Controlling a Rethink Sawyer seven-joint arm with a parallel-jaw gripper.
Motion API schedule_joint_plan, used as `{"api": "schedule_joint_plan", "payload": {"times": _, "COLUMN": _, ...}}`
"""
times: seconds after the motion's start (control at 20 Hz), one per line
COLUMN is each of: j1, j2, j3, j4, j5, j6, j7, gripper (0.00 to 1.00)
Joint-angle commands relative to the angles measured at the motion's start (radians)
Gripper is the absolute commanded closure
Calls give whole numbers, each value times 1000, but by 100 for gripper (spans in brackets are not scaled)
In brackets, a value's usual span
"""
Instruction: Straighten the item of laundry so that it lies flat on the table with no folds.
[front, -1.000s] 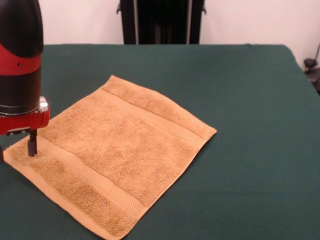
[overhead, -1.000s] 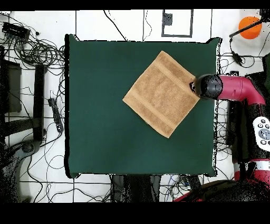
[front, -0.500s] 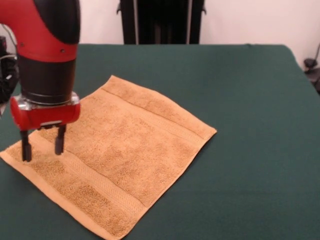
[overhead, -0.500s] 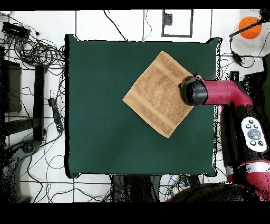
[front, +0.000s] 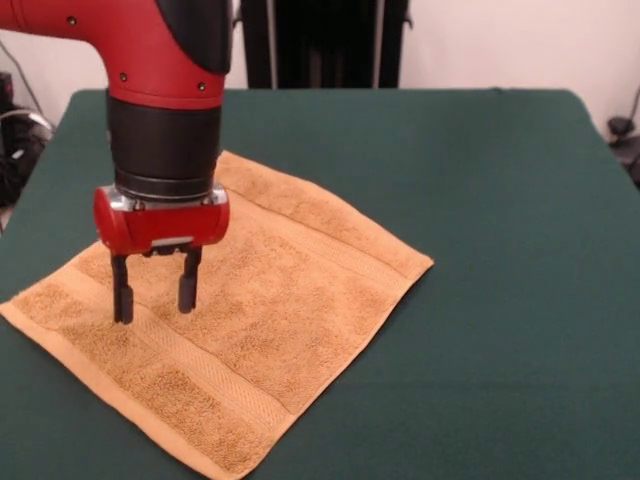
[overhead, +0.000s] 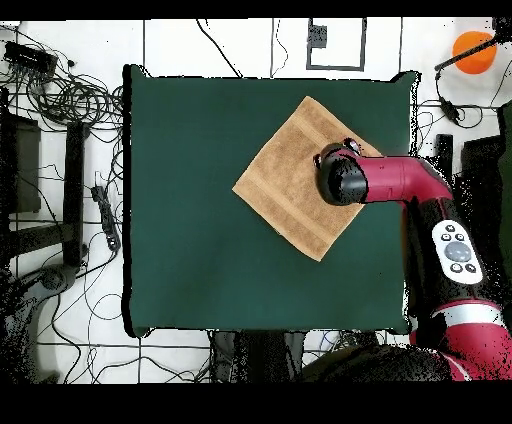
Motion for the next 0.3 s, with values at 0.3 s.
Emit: {"api": "schedule_joint_plan", "payload": {"times": 0.3, "j1": -31, "j2": 29, "j3": 44, "j4": 177, "j5": 121, "j6": -42, "j7": 141, "gripper": 0}}
